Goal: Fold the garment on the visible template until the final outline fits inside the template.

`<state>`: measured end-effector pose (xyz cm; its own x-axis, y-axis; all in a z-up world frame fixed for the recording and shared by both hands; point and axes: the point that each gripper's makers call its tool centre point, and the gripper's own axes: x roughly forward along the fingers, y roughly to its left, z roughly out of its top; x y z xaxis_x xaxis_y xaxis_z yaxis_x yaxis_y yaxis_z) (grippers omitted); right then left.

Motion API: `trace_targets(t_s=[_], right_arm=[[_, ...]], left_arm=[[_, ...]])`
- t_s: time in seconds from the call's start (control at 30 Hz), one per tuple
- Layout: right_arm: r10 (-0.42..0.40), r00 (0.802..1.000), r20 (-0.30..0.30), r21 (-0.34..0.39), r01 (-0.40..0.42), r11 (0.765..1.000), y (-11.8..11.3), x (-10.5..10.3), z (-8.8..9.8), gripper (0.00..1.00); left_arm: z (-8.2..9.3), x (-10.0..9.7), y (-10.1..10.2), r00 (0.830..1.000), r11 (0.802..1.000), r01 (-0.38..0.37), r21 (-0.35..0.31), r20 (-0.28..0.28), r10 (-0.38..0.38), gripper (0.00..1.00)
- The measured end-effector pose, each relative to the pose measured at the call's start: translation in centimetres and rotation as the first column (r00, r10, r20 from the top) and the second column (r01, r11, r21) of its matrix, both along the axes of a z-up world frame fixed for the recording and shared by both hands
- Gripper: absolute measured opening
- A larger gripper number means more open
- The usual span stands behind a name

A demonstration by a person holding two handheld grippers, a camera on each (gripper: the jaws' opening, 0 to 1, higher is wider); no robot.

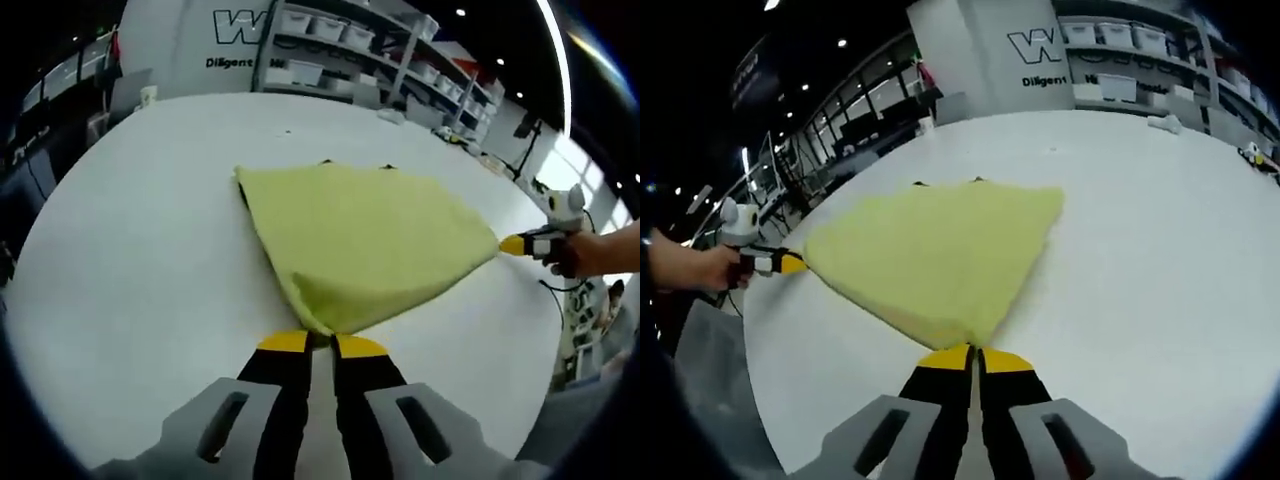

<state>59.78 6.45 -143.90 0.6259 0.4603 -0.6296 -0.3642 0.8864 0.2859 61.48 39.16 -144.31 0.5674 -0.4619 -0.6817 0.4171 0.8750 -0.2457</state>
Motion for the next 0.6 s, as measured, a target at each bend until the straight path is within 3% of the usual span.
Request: trace_targets(t_s=[0.1,0.27,0.6], right_arm=[[-0.016,1.000,-0.004,0.035,0.016,0.999,0.3,0.3,0.2,0.00],[-0.008,0.999,-0.033,0.017,0.009,1.000,0.5,0.1,-0.6,0.00],[0.061,0.998,0.011,-0.010,-0.061,0.998,0.1,0.6,-0.1,0.00]], left_arm=[[0.0,0.2,0.1,1.000,1.000,-0.009,-0.008,-0.005,0.009,0.06],[0.0,0.1,0.0,1.000,0.999,-0.019,-0.026,-0.011,0.019,0.05],[0.4,0.4,0.5,1.000,0.999,0.007,-0.033,0.002,-0.007,0.02]])
